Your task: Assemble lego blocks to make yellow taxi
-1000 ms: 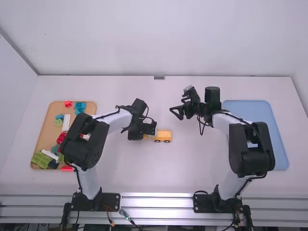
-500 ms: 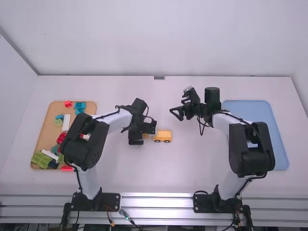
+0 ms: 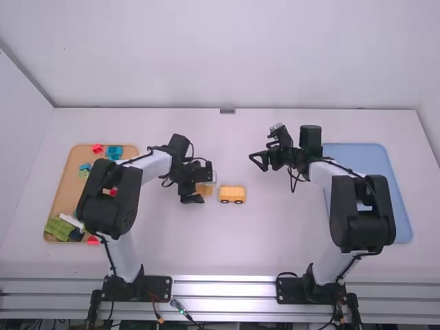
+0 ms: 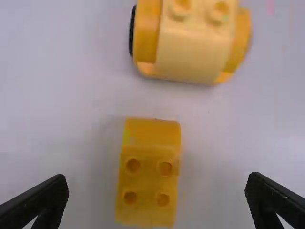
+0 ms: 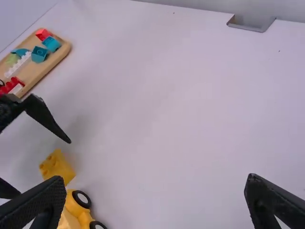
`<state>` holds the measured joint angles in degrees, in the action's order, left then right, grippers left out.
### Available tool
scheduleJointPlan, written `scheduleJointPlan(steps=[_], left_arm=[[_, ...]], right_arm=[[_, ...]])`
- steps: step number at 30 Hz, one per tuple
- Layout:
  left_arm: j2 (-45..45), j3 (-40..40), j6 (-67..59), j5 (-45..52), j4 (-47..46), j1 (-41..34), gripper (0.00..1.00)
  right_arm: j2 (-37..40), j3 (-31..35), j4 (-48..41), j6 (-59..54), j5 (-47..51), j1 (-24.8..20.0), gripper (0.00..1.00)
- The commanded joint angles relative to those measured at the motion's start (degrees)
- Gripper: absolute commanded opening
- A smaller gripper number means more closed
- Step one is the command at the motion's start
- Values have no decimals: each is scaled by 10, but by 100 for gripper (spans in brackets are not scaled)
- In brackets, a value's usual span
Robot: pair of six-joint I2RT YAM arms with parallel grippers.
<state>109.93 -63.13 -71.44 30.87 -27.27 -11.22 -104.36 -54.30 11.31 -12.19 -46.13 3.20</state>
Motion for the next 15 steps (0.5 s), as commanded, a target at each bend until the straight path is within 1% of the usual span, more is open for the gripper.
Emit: scheduleJointPlan(steps=[1,2,5,8,9,12,15], left_arm=[[5,23,-108,158,7,33,99],[5,40,-119,203,30,49,99],[7,81,-115,263,94,71,99],[10,119,-66,268,170,81,99],[15,142,-26,268,231,83,99],[28,172,28,268,321,79,99],[46,175,60,267,353,80,99]], right_arm=[[-2,-12,-2,-1,-5,3,99],[-2,-12,-2,-1,-5,2,99],[-2,-12,-2,-1,-5,3,99],[-2,-12,-2,-1,-5,8,99],[-2,-12,-2,-1,-5,10,99],[-2,-12,-2,-4,-5,10,99],[-2,-12,-2,-12,-5,19,99]])
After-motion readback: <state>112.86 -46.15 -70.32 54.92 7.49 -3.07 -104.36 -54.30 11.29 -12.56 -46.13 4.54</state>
